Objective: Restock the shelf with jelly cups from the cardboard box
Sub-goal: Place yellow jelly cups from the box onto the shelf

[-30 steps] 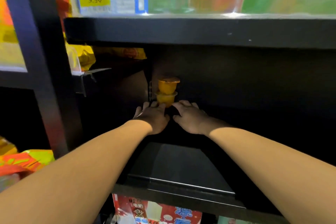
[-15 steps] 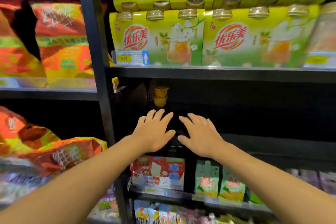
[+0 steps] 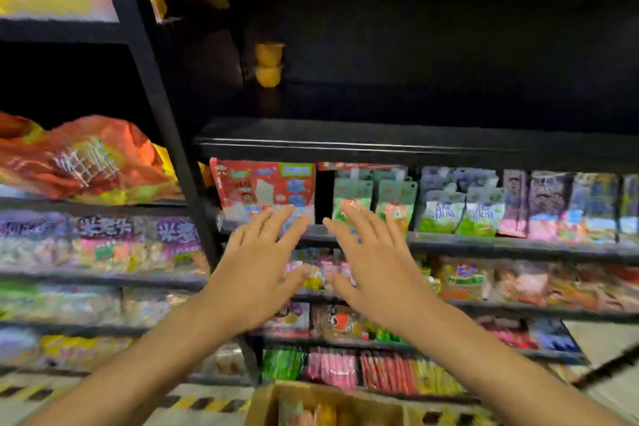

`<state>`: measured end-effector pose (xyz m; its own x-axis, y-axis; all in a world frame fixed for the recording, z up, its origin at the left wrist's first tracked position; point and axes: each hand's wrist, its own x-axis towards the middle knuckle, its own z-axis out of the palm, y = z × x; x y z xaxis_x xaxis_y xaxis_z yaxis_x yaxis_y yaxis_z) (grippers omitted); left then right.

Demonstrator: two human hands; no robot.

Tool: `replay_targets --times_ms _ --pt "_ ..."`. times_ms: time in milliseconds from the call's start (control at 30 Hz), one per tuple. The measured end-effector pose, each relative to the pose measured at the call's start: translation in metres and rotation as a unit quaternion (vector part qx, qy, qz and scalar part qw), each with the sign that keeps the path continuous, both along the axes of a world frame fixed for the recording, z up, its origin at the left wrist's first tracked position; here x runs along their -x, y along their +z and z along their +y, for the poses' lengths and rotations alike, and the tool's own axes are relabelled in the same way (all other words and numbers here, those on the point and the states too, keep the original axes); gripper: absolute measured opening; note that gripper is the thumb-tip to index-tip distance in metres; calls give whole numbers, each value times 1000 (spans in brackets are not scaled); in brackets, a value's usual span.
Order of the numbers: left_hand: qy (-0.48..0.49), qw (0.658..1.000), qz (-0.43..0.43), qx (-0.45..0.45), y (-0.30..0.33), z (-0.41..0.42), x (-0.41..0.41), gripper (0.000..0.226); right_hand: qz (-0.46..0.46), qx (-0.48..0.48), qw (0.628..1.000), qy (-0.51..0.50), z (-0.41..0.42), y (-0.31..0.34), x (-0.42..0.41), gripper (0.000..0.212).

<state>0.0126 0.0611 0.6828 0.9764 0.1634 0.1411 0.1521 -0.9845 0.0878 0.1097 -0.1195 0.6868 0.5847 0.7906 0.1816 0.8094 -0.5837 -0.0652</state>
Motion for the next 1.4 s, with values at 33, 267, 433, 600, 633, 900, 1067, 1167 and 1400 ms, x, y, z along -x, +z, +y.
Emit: replay_targets --times_ms 33,267,433,600,633,900,1067,1167,1400 --pt "0 1000 9 3 -16 -2 0 77 2 3 1000 -5 -3 -16 2 73" --pt "1 998 50 23 -121 -16 -11 79 85 24 995 -40 -12 -120 -3 73" --pt "16 990 137 12 -227 -23 -19 83 148 34 985 -77 -20 -225 -7 71" --pt "35 972 222 68 -353 -33 -18 78 202 74 969 -126 -27 -353 -6 68" --pt "38 968 234 80 -380 -35 -14 76 210 72 966 -132 -30 -378 -3 69" --pt "79 930 320 162 -590 -47 14 78 324 84 916 -220 -63 -588 33 68" --pt "83 920 339 180 -696 -56 20 84 343 83 902 -250 -83 -701 50 72" --pt "72 922 328 192 -756 -62 10 92 359 79 897 -246 -84 -763 41 63" --pt "13 954 265 140 -862 -63 -32 84 330 78 911 -232 -77 -859 -9 75"
